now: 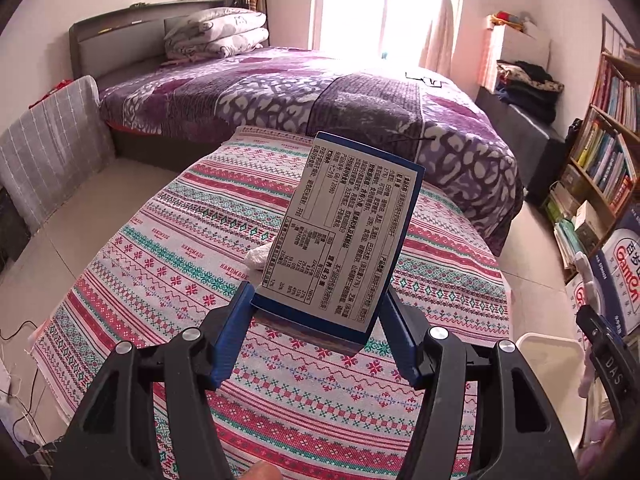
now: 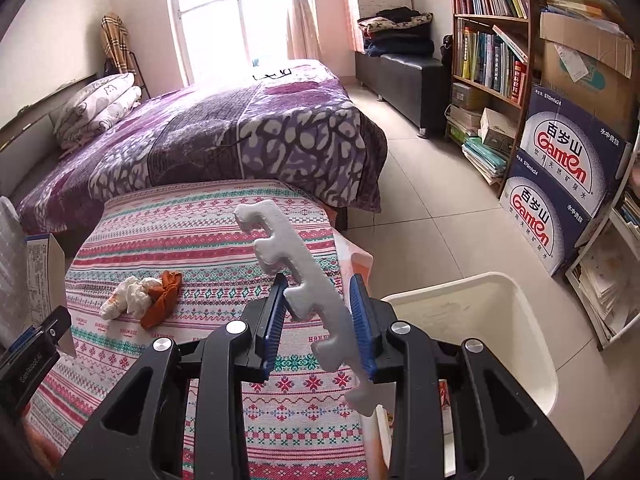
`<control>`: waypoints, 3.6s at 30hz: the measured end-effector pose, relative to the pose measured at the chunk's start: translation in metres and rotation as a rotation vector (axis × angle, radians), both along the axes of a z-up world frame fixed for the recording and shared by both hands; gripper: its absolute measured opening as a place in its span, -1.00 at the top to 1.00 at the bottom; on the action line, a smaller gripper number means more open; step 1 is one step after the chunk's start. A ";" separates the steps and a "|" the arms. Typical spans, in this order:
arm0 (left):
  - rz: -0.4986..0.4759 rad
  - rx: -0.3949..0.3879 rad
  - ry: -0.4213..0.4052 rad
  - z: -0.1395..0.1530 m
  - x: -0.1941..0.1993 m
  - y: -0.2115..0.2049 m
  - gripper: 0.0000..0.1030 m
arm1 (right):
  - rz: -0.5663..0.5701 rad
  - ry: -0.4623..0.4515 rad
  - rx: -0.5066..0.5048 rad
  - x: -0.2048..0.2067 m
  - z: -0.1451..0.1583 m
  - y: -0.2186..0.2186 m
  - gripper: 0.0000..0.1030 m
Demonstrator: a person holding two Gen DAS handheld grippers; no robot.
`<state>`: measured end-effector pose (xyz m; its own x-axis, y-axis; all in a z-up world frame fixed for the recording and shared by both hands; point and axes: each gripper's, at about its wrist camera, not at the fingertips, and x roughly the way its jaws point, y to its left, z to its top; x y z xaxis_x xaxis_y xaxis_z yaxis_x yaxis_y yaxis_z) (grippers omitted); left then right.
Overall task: Collect trash
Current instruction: 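Carry the booklet and foam strip to the white bin and open the right gripper, then open the left gripper over the white bin to drop the booklet, then move both open grippers back over the tissue wads and orange cloth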
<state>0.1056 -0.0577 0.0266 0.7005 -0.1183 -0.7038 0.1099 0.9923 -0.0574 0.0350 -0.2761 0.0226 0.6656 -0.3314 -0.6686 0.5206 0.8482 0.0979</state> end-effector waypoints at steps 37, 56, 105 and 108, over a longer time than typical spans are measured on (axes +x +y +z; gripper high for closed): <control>-0.254 0.039 0.027 -0.018 -0.039 -0.102 -0.20 | -0.322 0.078 0.095 -0.073 -0.019 -0.102 -0.01; -0.541 0.056 0.082 -0.039 -0.087 -0.189 -0.20 | -0.469 0.041 0.144 -0.128 -0.019 -0.148 -0.49; -0.423 0.477 0.311 -0.121 0.158 0.006 -0.58 | -0.094 0.209 0.154 0.024 -0.063 -0.019 -0.80; -0.463 0.480 0.272 -0.127 0.165 0.002 -0.58 | -0.030 0.214 0.164 0.036 -0.069 -0.003 -0.80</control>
<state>0.2709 -0.0562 -0.1007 0.4462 0.0055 -0.8949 0.5689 0.7701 0.2884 0.0715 -0.2791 -0.0468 0.4952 -0.2245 -0.8393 0.5687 0.8141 0.1178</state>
